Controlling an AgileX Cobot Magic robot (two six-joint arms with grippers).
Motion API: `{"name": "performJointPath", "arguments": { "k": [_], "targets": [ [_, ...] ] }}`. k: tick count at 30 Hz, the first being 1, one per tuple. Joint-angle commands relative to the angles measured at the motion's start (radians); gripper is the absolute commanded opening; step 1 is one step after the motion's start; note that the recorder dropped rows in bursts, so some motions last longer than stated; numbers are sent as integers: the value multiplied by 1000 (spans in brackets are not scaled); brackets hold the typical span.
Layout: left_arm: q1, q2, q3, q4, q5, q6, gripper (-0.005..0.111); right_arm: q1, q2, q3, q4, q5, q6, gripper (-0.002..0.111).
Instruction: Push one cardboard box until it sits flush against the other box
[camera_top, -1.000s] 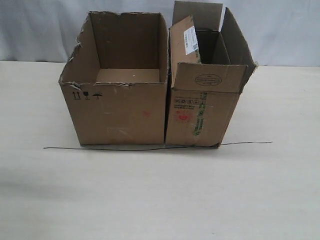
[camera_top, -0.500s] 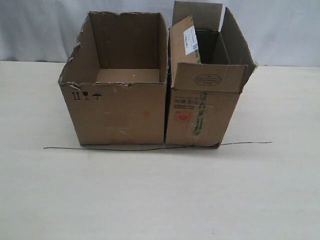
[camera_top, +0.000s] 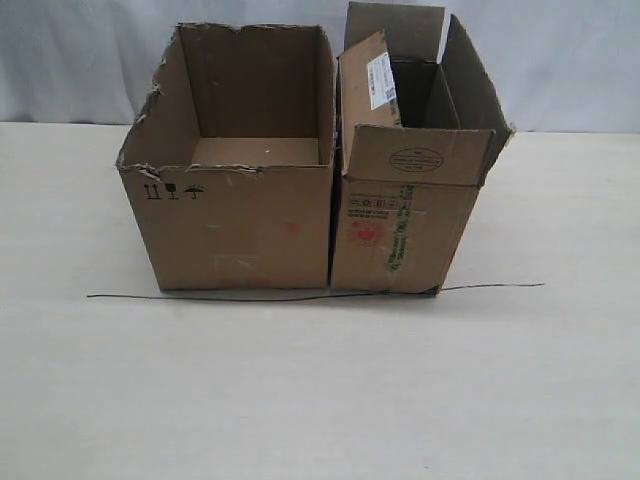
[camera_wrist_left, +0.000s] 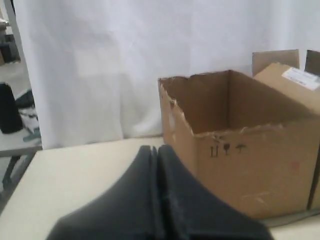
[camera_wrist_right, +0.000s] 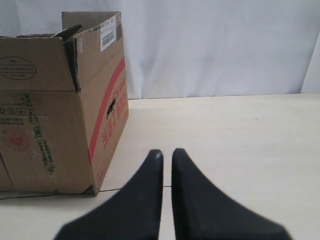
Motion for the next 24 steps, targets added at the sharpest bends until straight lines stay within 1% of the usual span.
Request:
{"name": "performJointPath", "arguments": {
  "k": [1,3,5,8,10,12,17,22,24],
  "targets": [
    [-22,-35,168,-150,-163,1,0,3,-3,4,1,-7,-1,5],
    [-59,-54,235,-218,-235,1,0,3,-3,4,1,-7,-1,5],
    [-115,-54,286,-240,-279,1,0,3,-3,4,1,-7,-1,5],
    [-181,-54,295,-240,-298,1,0,3,-3,4,1,-7,-1,5],
    [-207,-54,295,-222,-305,1,0,3,-3,4,1,-7,-1,5],
    [-219,-54,295,-214,-308,1,0,3,-3,4,1,-7,-1,5],
    [-219,-54,295,-187,-315,1,0,3,-3,4,1,-7,-1,5],
    [-219,-54,295,-174,-363,1,0,3,-3,4,1,-7,-1,5],
    [-219,-54,295,-95,-370,-38,0,3,-3,4,1,-7,-1,5]
  ]
}}
